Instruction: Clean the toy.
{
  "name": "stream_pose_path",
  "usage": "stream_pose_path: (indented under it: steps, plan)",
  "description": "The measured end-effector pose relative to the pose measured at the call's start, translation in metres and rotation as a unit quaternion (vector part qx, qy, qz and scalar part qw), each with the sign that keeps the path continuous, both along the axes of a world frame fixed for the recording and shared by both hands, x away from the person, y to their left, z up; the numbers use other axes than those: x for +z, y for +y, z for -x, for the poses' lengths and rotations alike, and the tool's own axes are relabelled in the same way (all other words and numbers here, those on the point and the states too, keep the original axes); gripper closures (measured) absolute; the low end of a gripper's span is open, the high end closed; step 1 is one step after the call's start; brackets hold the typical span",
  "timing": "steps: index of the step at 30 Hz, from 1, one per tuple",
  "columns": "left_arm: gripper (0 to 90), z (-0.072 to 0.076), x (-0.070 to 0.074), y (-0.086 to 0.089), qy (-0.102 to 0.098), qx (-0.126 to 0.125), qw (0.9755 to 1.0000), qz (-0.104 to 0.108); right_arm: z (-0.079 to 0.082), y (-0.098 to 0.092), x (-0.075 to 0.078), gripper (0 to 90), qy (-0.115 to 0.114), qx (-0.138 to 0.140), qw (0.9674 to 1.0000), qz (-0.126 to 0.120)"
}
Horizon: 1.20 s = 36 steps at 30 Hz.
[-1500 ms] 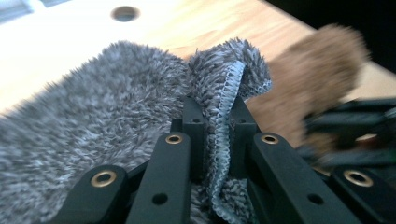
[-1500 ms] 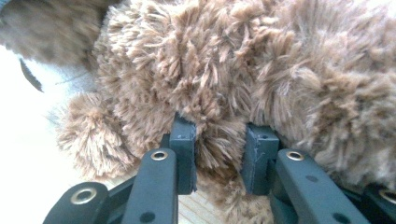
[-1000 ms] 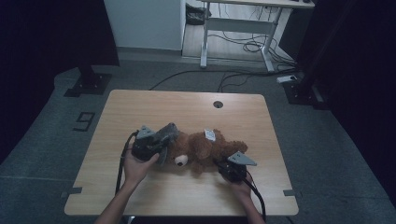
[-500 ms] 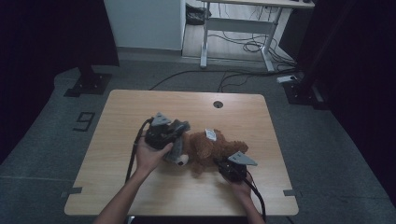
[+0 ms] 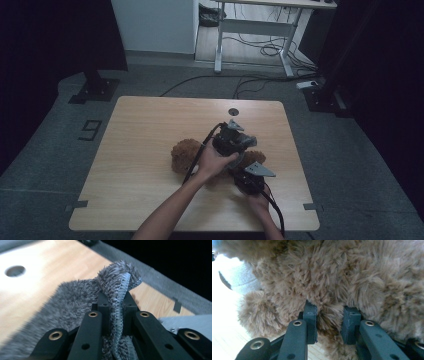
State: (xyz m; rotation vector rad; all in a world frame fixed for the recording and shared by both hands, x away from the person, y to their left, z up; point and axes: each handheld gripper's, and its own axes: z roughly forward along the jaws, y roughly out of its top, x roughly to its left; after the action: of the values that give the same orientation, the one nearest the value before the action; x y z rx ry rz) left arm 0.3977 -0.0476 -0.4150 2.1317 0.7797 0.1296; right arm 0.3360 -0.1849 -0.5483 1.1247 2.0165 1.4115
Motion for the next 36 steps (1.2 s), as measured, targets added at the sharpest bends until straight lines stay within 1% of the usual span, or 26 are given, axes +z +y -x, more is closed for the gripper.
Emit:
stream_pose_path:
  steps: [1,3,4,5,6,7,11,13,14,15,17,19,20,22,23,24,26,27,30,32,34,36]
  plan:
    - [81.1,0.001,-0.006,-0.001,0.003,0.000,1.0000,-0.003,0.000,0.000,0.000,70.0,0.000,0.000,1.0000,0.000]
    - [81.1,0.003,-0.016,0.001,0.006,-0.001,0.9998,-0.018,0.000,0.000,0.000,70.0,0.001,0.000,1.0000,0.000]
    - [81.1,0.004,-0.019,0.004,0.003,-0.001,0.9996,-0.026,0.000,0.000,0.000,70.0,0.001,0.000,1.0000,0.000]
    - [81.1,0.005,-0.022,0.008,0.001,0.002,0.9996,-0.028,0.000,0.000,0.000,70.0,0.001,-0.001,1.0000,0.001]
    - [81.2,0.005,-0.022,0.012,0.001,0.005,0.9996,-0.027,0.000,0.000,0.000,70.0,0.000,-0.001,1.0000,0.001]
    - [81.2,0.006,-0.022,0.020,0.003,0.008,0.9997,-0.021,0.000,0.000,0.000,70.0,0.000,-0.001,1.0000,0.002]
    - [81.2,0.010,-0.018,0.050,-0.011,0.030,0.9993,-0.020,0.000,0.001,0.000,70.0,-0.002,-0.004,1.0000,0.003]
    - [81.2,0.010,-0.016,0.071,-0.018,0.052,0.9984,-0.012,0.000,0.001,0.000,70.0,-0.005,-0.006,1.0000,0.006]
    - [81.2,0.010,-0.015,0.078,-0.017,0.059,0.9981,-0.008,0.000,0.002,0.000,70.0,-0.006,-0.007,0.9999,0.009]
    - [81.2,0.010,-0.015,0.088,-0.015,0.067,0.9976,-0.004,0.000,0.002,0.000,70.0,-0.006,-0.008,0.9999,0.009]
    - [81.2,0.011,-0.015,0.108,-0.007,0.076,0.9969,0.019,0.000,0.002,0.000,70.0,-0.008,-0.007,0.9999,0.012]
    - [81.2,0.014,-0.013,0.120,-0.010,0.082,0.9962,0.026,0.000,0.002,0.000,70.0,-0.008,-0.007,0.9999,0.013]
    - [81.2,0.016,-0.012,0.127,-0.016,0.086,0.9959,0.025,0.000,0.002,0.000,70.0,-0.008,-0.007,0.9999,0.013]
    - [81.2,0.020,-0.011,0.138,-0.029,0.099,0.9946,0.012,0.000,0.002,0.000,70.0,-0.007,-0.008,0.9999,0.013]
    - [81.3,0.022,-0.014,0.143,-0.041,0.110,0.9930,-0.014,0.000,0.002,0.000,70.0,-0.007,-0.009,0.9999,0.012]
    - [81.2,0.024,-0.017,0.147,-0.047,0.114,0.9920,-0.027,0.000,0.002,0.000,70.0,-0.007,-0.010,0.9999,0.011]
    - [81.2,0.027,-0.022,0.157,-0.038,0.113,0.9928,-0.014,0.000,0.002,0.000,70.0,-0.006,-0.011,0.9999,0.010]
    - [81.2,0.029,-0.025,0.161,-0.038,0.114,0.9926,-0.010,0.000,0.002,0.000,70.0,-0.006,-0.011,0.9999,0.011]
    - [81.2,0.034,-0.029,0.175,-0.041,0.121,0.9918,-0.001,0.000,0.002,0.000,70.0,-0.006,-0.012,0.9999,0.010]
    - [81.2,0.036,-0.030,0.185,-0.041,0.129,0.9908,0.005,0.000,0.003,0.000,70.0,-0.006,-0.013,0.9998,0.010]
    - [81.1,0.038,-0.031,0.196,-0.043,0.141,0.9891,0.002,0.000,0.002,0.000,70.0,-0.006,-0.013,0.9998,0.010]
    - [81.0,0.038,-0.032,0.203,-0.043,0.146,0.9883,-0.002,0.000,0.003,0.000,70.0,-0.007,-0.014,0.9998,0.010]
